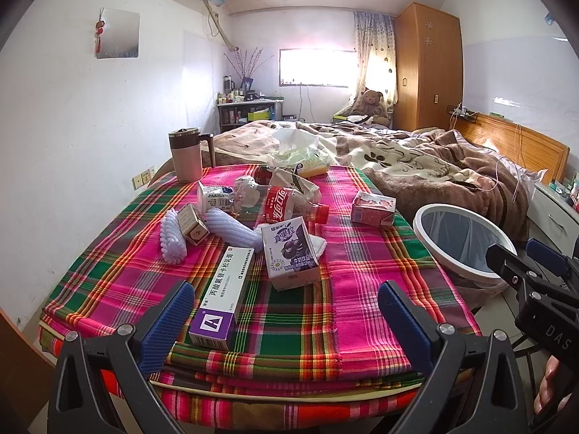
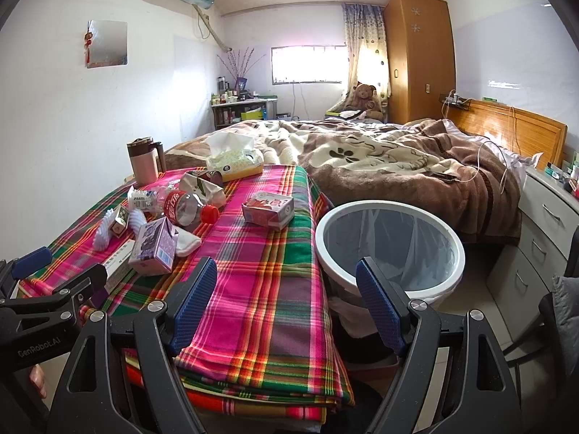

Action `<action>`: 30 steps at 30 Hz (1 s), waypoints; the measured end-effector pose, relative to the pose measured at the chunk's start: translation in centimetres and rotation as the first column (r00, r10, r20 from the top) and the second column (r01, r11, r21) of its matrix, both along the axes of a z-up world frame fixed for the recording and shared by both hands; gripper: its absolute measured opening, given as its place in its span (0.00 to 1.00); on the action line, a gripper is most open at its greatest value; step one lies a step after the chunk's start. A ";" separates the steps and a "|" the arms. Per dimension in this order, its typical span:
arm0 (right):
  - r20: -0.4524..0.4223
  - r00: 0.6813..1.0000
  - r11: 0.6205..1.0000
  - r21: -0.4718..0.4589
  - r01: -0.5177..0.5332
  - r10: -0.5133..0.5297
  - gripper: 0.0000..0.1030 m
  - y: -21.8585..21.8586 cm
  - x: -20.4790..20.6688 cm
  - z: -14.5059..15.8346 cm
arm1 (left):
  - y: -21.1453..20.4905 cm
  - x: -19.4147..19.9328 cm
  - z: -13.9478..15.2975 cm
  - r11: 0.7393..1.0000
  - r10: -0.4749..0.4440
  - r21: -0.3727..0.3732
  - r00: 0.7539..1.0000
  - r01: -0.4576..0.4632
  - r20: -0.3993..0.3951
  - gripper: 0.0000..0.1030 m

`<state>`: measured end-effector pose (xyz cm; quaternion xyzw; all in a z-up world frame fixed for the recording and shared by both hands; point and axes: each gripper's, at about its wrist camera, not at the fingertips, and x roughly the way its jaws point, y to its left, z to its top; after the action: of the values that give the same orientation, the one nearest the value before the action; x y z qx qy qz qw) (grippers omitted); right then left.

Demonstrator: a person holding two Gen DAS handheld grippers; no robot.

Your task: Collect trash

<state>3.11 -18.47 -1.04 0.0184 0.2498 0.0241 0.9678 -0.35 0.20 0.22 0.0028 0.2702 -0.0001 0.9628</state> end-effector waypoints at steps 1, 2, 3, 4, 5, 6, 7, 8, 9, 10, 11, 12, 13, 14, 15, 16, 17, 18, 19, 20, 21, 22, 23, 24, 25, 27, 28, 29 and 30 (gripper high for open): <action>0.000 1.000 1.000 0.000 0.001 -0.001 0.78 0.0 0.0 0.0 | 0.0 0.0 0.0 1.000 0.001 0.000 1.000 -0.001 0.000 1.00; 0.000 1.000 1.000 0.000 0.001 -0.001 0.78 0.0 0.0 0.0 | 0.0 0.0 0.0 1.000 0.000 0.001 1.000 0.000 0.000 1.00; -0.001 1.000 1.000 -0.001 0.001 -0.001 0.78 0.0 0.1 0.1 | 0.0 0.0 0.0 1.000 0.001 0.000 1.000 -0.001 0.000 1.00; 0.000 1.000 1.000 -0.003 0.001 -0.001 0.78 0.0 0.0 0.0 | 0.0 0.0 0.1 1.000 0.001 -0.001 1.000 -0.001 -0.001 1.00; 0.001 1.000 1.000 -0.003 0.001 -0.001 0.78 0.0 0.0 0.1 | 0.0 0.0 0.1 1.000 0.001 0.000 1.000 -0.001 -0.001 1.00; 0.001 1.000 1.000 -0.003 0.001 -0.001 0.78 0.1 0.0 0.0 | 0.0 -0.1 0.1 1.000 0.001 0.001 1.000 -0.001 0.000 1.00; 0.002 1.000 1.000 -0.003 0.001 -0.001 0.78 0.1 -0.1 0.0 | 0.0 0.0 0.0 1.000 0.001 0.000 1.000 -0.001 0.000 1.00; 0.002 1.000 1.000 -0.004 0.001 -0.001 0.78 0.1 -0.1 0.0 | 0.0 0.0 0.1 1.000 0.000 -0.001 1.000 0.000 -0.001 1.00; 0.002 1.000 1.000 -0.003 0.002 -0.002 0.78 0.1 0.0 0.0 | 0.0 0.0 0.0 1.000 0.000 0.001 1.000 0.000 0.000 1.00; 0.002 1.000 1.000 -0.001 0.003 -0.003 0.78 0.0 0.0 0.0 | 0.0 0.0 0.0 1.000 0.001 0.001 1.000 -0.001 -0.001 1.00; 0.002 1.000 1.000 0.000 0.004 -0.004 0.78 0.0 -0.1 0.0 | 0.0 0.0 0.1 1.000 0.002 0.001 1.000 -0.002 -0.001 1.00; 0.002 1.000 1.000 -0.001 0.004 -0.004 0.78 0.0 0.0 0.0 | 0.1 -0.1 0.1 1.000 0.001 0.001 1.000 -0.001 -0.001 1.00; 0.002 1.000 1.000 -0.001 0.004 -0.004 0.78 0.0 -0.1 0.0 | 0.1 0.0 0.0 1.000 0.002 0.001 1.000 -0.002 0.000 1.00; 0.003 1.000 1.000 -0.001 0.003 -0.003 0.78 0.0 -0.1 0.0 | 0.1 0.0 0.0 1.000 0.002 0.001 1.000 -0.002 0.000 1.00; 0.002 1.000 1.000 -0.001 0.004 -0.004 0.78 0.0 0.0 0.0 | 0.1 0.0 0.0 1.000 0.002 0.001 1.000 -0.002 0.000 1.00; 0.002 1.000 1.000 0.000 0.004 -0.004 0.78 0.0 0.0 0.0 | 0.1 0.0 0.0 1.000 0.002 0.001 1.000 -0.002 0.000 1.00; 0.002 1.000 1.000 -0.001 0.003 -0.003 0.78 0.0 0.0 0.0 | 0.1 -0.1 0.0 1.000 0.002 0.002 1.000 -0.002 0.000 1.00; 0.002 1.000 1.000 -0.001 0.004 -0.004 0.78 0.0 0.0 0.0 | 0.1 0.0 0.0 1.000 0.002 0.002 1.000 -0.002 0.000 1.00; 0.001 1.000 1.000 -0.001 0.004 -0.004 0.78 0.0 0.0 0.0 | 0.1 0.0 0.0 1.000 0.002 0.001 1.000 -0.002 0.000 1.00; 0.001 1.000 1.000 0.000 0.004 -0.004 0.78 0.0 -0.1 0.0 | 0.1 -0.1 0.0 1.000 0.002 0.000 1.000 -0.002 0.000 1.00; 0.001 1.000 1.000 0.000 0.005 -0.005 0.78 -0.1 0.0 0.0 | 0.1 0.0 0.0 1.000 0.002 0.001 1.000 -0.002 -0.001 1.00; -0.001 1.000 1.000 -0.001 0.005 -0.005 0.78 -0.1 0.0 0.0 | 0.1 -0.1 0.0 1.000 0.003 0.001 1.000 -0.003 -0.001 1.00; 0.000 1.000 1.000 -0.001 0.005 -0.005 0.78 -0.1 -0.1 0.0 | 0.1 -0.1 0.1 1.000 0.003 0.000 1.000 -0.003 -0.002 1.00; 0.001 1.000 1.000 0.000 0.005 -0.005 0.78 -0.1 -0.1 0.1 | 0.1 0.0 0.0 1.000 0.004 0.001 1.000 -0.004 -0.002 1.00; 0.001 1.000 1.000 0.000 0.005 -0.005 0.78 -0.1 -0.1 0.1 | 0.2 0.0 0.0 1.000 0.003 0.001 1.000 -0.003 -0.002 1.00; 0.001 1.000 1.000 -0.001 0.005 -0.005 0.78 -0.1 -0.2 0.1 | 0.2 0.0 0.0 1.000 0.003 0.001 1.000 -0.003 -0.002 1.00; 0.001 1.000 1.000 0.000 0.005 -0.005 0.78 -0.1 -0.1 0.1 | 0.2 0.0 0.0 1.000 0.003 0.001 1.000 -0.003 -0.002 1.00; 0.001 1.000 1.000 0.000 0.005 -0.005 0.78 -0.1 -0.1 0.1 | 0.2 0.0 0.0 1.000 0.003 0.000 1.000 -0.003 -0.002 1.00; 0.002 1.000 1.000 0.000 0.005 -0.005 0.78 -0.1 -0.1 0.1 | 0.1 0.0 0.0 1.000 0.003 0.001 1.000 -0.003 -0.002 1.00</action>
<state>2.97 -18.53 -0.97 0.0189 0.2489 0.0215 0.9681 -0.34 0.35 0.22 0.0027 0.2714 0.0014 0.9625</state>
